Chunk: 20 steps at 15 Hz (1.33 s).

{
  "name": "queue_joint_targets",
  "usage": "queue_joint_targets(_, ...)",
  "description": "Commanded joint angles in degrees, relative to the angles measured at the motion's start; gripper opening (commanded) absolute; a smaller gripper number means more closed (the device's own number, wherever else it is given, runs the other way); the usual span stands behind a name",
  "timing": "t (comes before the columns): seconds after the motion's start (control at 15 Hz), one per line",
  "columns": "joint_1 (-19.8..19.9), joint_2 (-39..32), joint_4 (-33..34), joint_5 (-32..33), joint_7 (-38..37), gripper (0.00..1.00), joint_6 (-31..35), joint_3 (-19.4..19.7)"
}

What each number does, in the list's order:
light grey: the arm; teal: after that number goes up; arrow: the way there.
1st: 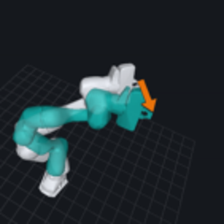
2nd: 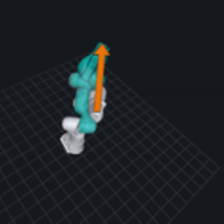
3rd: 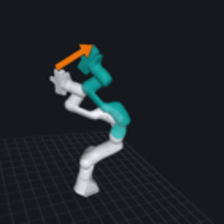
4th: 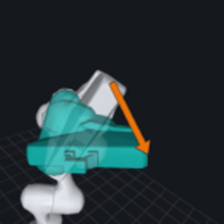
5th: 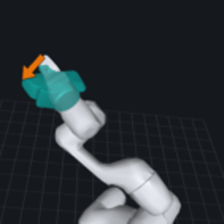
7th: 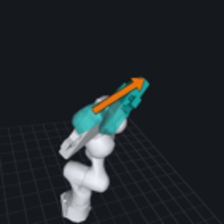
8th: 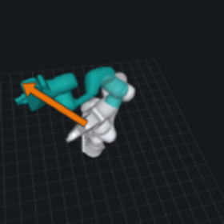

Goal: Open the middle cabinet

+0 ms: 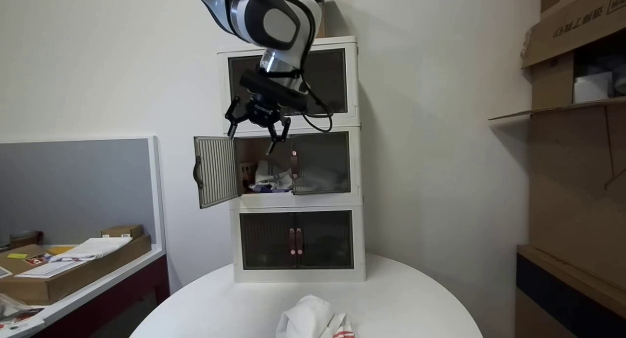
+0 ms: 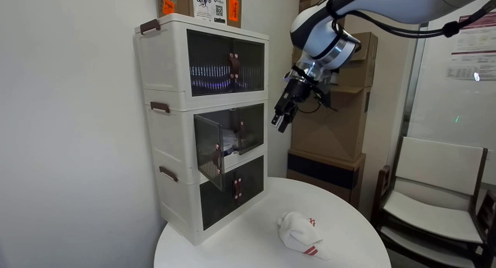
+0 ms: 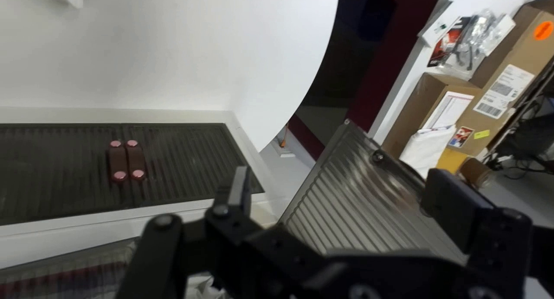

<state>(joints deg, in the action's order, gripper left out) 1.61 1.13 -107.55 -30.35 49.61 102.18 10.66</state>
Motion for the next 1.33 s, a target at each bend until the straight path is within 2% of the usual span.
queue_joint_targets(0.0,1.9,-2.2,-1.9,-5.8,-2.4,1.00,10.3,-1.7)
queue_joint_targets(0.13,3.1,-5.2,-0.9,-11.0,-2.0,1.00,13.3,-1.5)
queue_joint_targets(0.27,5.1,-8.8,1.4,-18.4,3.2,1.00,11.2,-1.4)
queue_joint_targets(0.47,7.6,-13.3,4.4,-25.8,11.1,1.00,9.1,-2.2)
queue_joint_targets(0.6,8.7,-15.7,6.6,-26.9,15.3,1.00,7.8,-2.7)
queue_joint_targets(0.87,10.1,-19.8,11.9,-24.2,23.3,1.00,0.1,-3.9)
queue_joint_targets(1.0,10.4,-21.8,14.5,-23.6,25.6,1.00,-1.6,-4.3)
queue_joint_targets(1.27,10.1,-24.8,18.5,-23.6,27.1,1.00,4.1,-4.4)
